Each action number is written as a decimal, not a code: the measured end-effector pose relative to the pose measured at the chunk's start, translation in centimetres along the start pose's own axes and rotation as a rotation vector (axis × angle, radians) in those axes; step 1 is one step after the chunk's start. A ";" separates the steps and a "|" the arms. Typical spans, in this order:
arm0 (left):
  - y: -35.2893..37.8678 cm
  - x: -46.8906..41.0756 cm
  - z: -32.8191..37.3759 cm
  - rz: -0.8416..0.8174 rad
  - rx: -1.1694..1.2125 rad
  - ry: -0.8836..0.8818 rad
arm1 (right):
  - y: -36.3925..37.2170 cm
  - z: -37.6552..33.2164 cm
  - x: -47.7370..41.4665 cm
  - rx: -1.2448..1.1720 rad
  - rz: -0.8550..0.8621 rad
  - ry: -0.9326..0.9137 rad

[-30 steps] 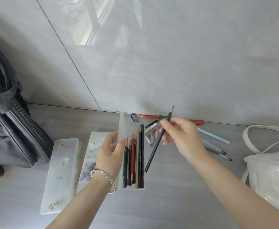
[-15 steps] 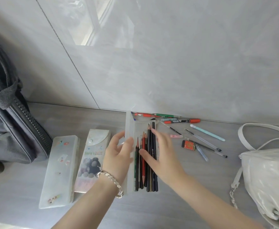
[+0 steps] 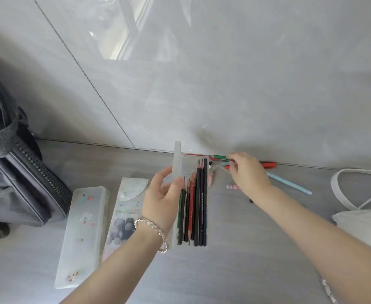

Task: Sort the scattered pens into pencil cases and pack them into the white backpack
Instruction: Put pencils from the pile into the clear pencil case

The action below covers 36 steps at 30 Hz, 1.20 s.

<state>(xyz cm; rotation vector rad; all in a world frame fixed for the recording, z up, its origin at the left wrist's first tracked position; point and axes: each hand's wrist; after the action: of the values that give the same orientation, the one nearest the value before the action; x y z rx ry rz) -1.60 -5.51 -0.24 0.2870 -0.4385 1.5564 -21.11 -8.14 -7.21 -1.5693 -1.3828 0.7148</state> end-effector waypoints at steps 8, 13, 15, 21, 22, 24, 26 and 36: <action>-0.1 -0.9 0.3 0.028 -0.003 -0.030 | 1.5 -0.7 -3.4 0.771 -0.327 -0.171; -0.5 -0.7 0.2 0.036 -0.009 -0.019 | 1.9 -0.3 -3.1 0.830 -0.332 -0.169; -0.7 -0.4 0.1 0.033 -0.007 -0.019 | 1.6 -0.1 -2.9 0.877 -0.353 -0.190; -0.9 0.5 0.0 0.015 0.013 -0.008 | 0.7 0.4 -2.0 0.932 -0.353 -0.284; -0.9 0.5 0.1 0.014 0.009 -0.005 | 0.7 0.4 -2.0 0.937 -0.341 -0.313; -0.9 0.7 0.1 0.016 0.003 0.000 | 0.9 0.5 -1.6 0.940 -0.321 -0.337; -0.9 0.7 0.1 0.028 0.011 0.003 | 1.2 0.7 -1.4 0.914 -0.317 -0.310; -0.9 0.5 0.5 0.057 0.037 0.032 | 0.4 0.1 -0.7 0.082 -0.050 -0.014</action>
<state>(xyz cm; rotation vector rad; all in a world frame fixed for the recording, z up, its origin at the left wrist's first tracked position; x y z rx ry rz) -0.72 -5.26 0.51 0.2795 -0.3967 1.6243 -21.20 -8.82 -7.72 -1.4633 -1.3806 0.7444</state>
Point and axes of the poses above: each hand's wrist, its own x-axis away from the middle knuckle, its own y-axis out of the palm, z = x × y, and after that the axes turned 6 degrees about x, right-handed
